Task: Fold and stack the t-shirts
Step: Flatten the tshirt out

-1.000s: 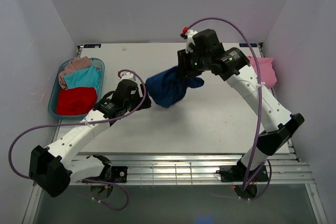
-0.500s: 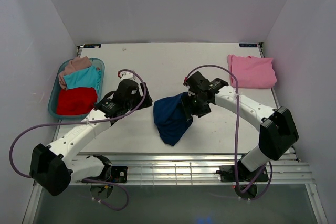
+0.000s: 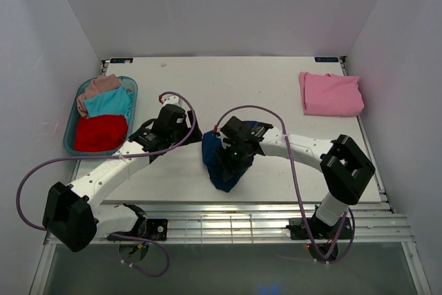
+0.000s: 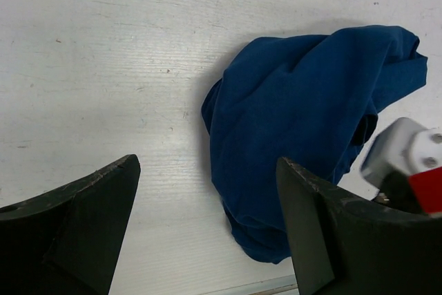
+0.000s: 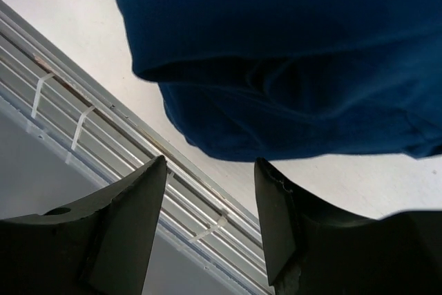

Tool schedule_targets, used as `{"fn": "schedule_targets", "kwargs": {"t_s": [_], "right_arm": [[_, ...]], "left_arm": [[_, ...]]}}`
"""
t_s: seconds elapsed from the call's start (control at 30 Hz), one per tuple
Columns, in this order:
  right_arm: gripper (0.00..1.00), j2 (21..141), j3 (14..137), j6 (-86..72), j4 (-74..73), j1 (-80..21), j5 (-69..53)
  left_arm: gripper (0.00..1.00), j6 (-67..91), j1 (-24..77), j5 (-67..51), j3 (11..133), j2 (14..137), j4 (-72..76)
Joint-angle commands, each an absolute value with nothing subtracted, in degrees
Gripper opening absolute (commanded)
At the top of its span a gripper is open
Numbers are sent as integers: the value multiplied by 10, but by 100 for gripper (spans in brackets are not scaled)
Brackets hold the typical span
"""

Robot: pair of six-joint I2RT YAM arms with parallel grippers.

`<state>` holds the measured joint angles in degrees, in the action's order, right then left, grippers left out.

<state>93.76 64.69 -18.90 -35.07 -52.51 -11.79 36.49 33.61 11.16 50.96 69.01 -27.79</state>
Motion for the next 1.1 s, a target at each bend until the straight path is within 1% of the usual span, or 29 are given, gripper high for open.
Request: {"fn": "schedule_targets", "kwargs": {"t_s": [0.0,0.13,0.4,0.47,0.5,0.57,0.6,0.63,0.7,0.77,0.8,0.9,0.93,1.0,1.03,1.07], "right_arm": [[59,967,668,-177,-325,-540,-135],[59,1002,698,-169,-335,-548,-136],[60,1043,696,-163,-333,-554,-148],[58,1051,695,-165,-335,-555,-149],[49,1054,696,-164,-337,-557,-149],[40,1064,698,-163,-346,-560,-154],[23,1066,705,-159,-349,-562,-153],[9,1070,711,-160,-358,-565,-149],[8,1070,748,-158,-375,-570,-138],[8,1070,802,-155,-428,-574,-118],[8,1070,880,-150,-452,-579,-109],[8,1072,1029,-149,-541,-584,-75],[8,1078,1134,-153,-561,-584,-67],[8,1085,1234,-158,-618,-584,-36],[8,1085,1311,-165,-634,-584,-24],[8,1079,1330,-168,-645,-585,-3]], "left_arm": [[90,366,336,112,499,685,-267],[90,367,336,117,492,679,-270],[90,367,336,126,480,665,-278],[90,367,336,129,477,664,-280],[90,367,336,131,477,663,-281],[90,367,336,133,475,660,-281],[90,368,336,134,474,659,-281],[90,368,336,135,471,656,-281],[90,368,336,143,469,653,-281],[90,367,337,155,468,649,-286],[91,367,336,172,469,647,-289],[91,384,336,206,472,637,-306],[91,390,336,233,471,633,-315],[91,417,336,262,473,616,-326],[91,425,336,289,474,609,-330],[91,431,336,300,474,600,-336]]}}
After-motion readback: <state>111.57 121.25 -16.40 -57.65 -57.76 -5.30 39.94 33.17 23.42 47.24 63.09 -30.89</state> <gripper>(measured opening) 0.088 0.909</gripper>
